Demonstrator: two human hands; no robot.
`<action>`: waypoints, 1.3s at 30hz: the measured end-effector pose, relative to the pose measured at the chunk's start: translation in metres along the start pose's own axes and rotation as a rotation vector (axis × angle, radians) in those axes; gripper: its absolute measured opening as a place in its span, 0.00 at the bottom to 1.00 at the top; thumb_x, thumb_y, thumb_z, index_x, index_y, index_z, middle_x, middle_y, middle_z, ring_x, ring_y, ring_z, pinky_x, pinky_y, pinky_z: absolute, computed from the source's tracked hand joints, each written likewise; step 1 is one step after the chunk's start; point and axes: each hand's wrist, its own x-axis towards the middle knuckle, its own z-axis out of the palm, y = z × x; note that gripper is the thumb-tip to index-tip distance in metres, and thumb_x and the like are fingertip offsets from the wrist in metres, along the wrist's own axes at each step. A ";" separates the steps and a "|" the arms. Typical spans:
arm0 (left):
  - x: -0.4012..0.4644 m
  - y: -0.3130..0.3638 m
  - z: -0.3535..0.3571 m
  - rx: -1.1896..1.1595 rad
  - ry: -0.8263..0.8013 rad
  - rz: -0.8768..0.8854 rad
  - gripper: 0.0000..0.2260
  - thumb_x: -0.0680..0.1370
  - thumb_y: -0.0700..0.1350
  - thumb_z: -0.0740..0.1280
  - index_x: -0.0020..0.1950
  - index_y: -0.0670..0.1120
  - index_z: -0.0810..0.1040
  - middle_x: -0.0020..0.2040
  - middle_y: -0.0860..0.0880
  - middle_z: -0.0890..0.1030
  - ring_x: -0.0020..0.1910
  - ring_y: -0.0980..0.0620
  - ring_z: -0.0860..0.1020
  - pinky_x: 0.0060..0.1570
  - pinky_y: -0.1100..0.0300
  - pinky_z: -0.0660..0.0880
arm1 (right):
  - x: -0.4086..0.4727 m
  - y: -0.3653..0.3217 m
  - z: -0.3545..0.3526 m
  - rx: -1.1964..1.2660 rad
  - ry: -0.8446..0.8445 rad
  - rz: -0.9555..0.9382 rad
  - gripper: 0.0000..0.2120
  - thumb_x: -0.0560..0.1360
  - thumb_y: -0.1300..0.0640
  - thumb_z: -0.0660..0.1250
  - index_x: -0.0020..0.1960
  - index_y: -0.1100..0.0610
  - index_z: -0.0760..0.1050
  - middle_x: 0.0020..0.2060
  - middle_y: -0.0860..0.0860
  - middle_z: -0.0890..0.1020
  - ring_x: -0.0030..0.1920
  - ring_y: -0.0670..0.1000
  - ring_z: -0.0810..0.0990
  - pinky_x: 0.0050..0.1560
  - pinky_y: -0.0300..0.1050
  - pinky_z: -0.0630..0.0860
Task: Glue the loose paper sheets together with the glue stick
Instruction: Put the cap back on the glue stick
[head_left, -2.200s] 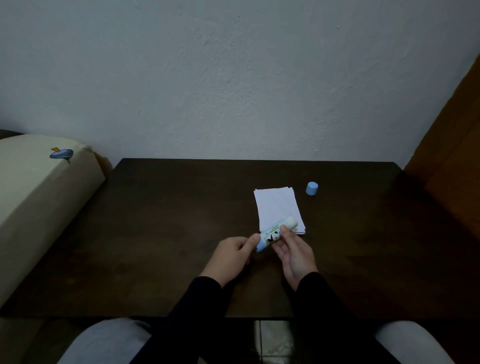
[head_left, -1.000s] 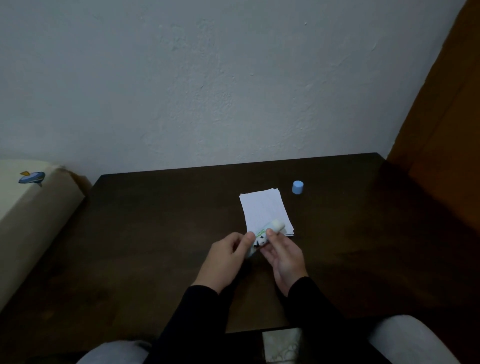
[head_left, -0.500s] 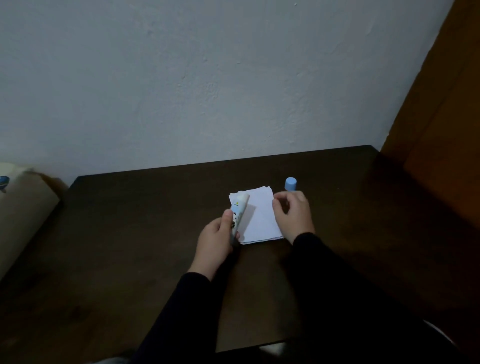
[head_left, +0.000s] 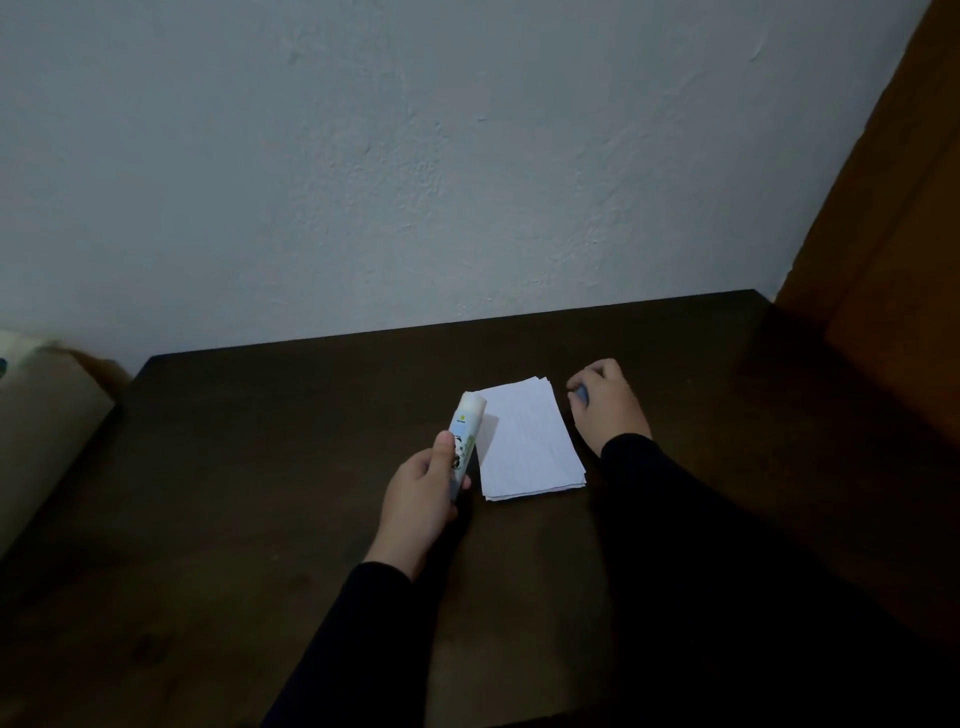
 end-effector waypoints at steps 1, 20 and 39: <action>-0.001 0.001 0.000 -0.003 0.000 0.004 0.17 0.82 0.60 0.53 0.56 0.52 0.75 0.45 0.49 0.81 0.41 0.53 0.77 0.35 0.62 0.71 | -0.001 0.000 -0.002 0.018 0.000 -0.004 0.08 0.78 0.61 0.63 0.56 0.55 0.77 0.59 0.50 0.71 0.58 0.50 0.74 0.60 0.42 0.73; -0.040 -0.010 -0.012 0.213 -0.143 0.163 0.23 0.79 0.59 0.61 0.30 0.46 0.74 0.26 0.52 0.74 0.25 0.57 0.70 0.27 0.65 0.65 | -0.134 -0.041 0.020 0.974 0.266 0.161 0.10 0.80 0.54 0.60 0.59 0.43 0.73 0.56 0.38 0.77 0.61 0.41 0.76 0.63 0.52 0.75; -0.040 -0.028 -0.020 0.243 -0.190 0.207 0.25 0.78 0.62 0.62 0.43 0.40 0.80 0.39 0.41 0.80 0.34 0.53 0.75 0.37 0.57 0.69 | -0.139 -0.044 0.018 0.909 0.014 0.000 0.10 0.80 0.56 0.60 0.56 0.46 0.77 0.51 0.39 0.79 0.57 0.38 0.77 0.56 0.40 0.75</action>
